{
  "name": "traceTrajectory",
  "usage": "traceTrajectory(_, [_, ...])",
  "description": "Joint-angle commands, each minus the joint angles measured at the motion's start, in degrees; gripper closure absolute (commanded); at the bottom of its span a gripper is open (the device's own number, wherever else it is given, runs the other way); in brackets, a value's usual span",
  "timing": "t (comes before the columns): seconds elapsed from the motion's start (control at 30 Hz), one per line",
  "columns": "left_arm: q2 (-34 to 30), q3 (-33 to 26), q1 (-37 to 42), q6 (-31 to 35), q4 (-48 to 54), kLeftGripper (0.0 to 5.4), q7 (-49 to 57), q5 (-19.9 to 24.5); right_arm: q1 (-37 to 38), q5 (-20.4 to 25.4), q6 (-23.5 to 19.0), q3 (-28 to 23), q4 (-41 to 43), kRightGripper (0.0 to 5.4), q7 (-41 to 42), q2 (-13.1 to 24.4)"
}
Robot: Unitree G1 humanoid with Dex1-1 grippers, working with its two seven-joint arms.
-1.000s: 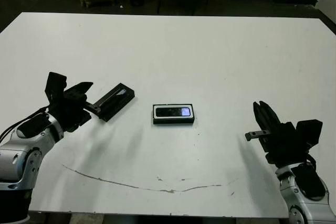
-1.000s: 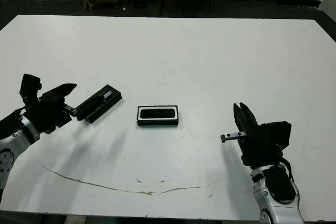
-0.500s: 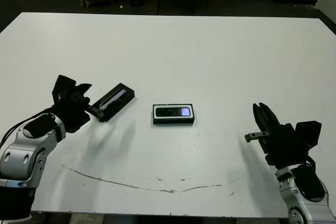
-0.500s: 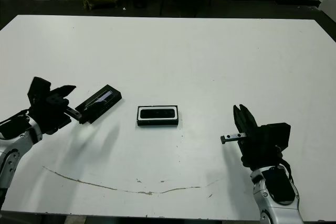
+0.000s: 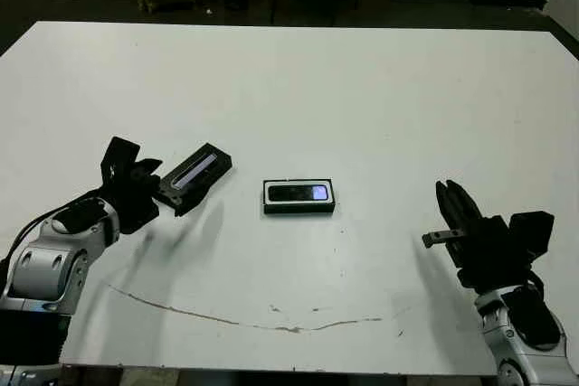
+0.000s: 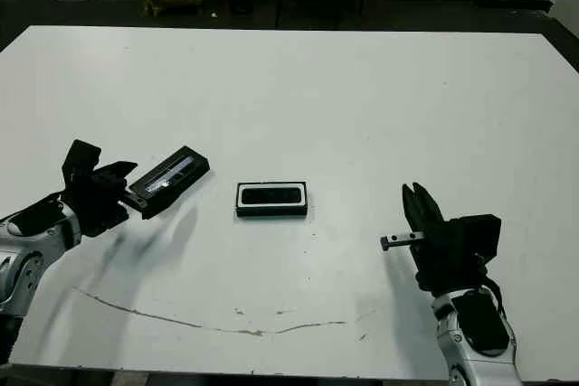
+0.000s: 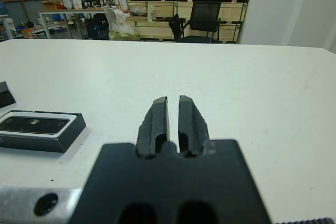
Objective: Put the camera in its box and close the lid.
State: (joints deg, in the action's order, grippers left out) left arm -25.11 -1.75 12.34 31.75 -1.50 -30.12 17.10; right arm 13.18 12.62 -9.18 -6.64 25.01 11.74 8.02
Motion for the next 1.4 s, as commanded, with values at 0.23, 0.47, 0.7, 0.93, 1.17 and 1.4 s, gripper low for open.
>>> traceTrajectory(0.23, [-1.46,3.85,0.28,-8.83,-5.79,0.02,-0.85,-8.12,1.15,0.44,-1.57,-0.17,0.45,5.4,-0.76,-0.01])
traceTrajectory(0.47, [-1.21,4.35,0.9,-13.24,-10.43,0.02,-1.75,-10.75,1.67,0.09,-1.08,0.02,0.63,5.4,-1.29,-0.04])
traceTrajectory(0.7, [0.3,1.99,2.13,-8.0,-14.08,0.02,-5.14,-5.45,2.13,0.86,-0.98,-0.49,0.72,5.4,-1.03,-0.03])
traceTrajectory(0.93, [-0.33,1.48,6.41,-4.72,-24.4,0.02,-15.4,-0.63,2.29,1.11,-1.61,-0.68,1.01,5.4,-1.59,-0.18])
traceTrajectory(1.17, [-4.14,10.6,12.4,-14.24,-33.97,0.42,-28.9,-8.13,2.39,1.15,-0.73,-1.09,0.48,5.4,-1.24,0.1])
traceTrajectory(1.4, [-7.44,19.1,12.81,-23.93,-28.27,2.09,-27.42,-19.44,2.78,2.25,-1.44,-1.65,1.13,5.4,-1.74,-0.27])
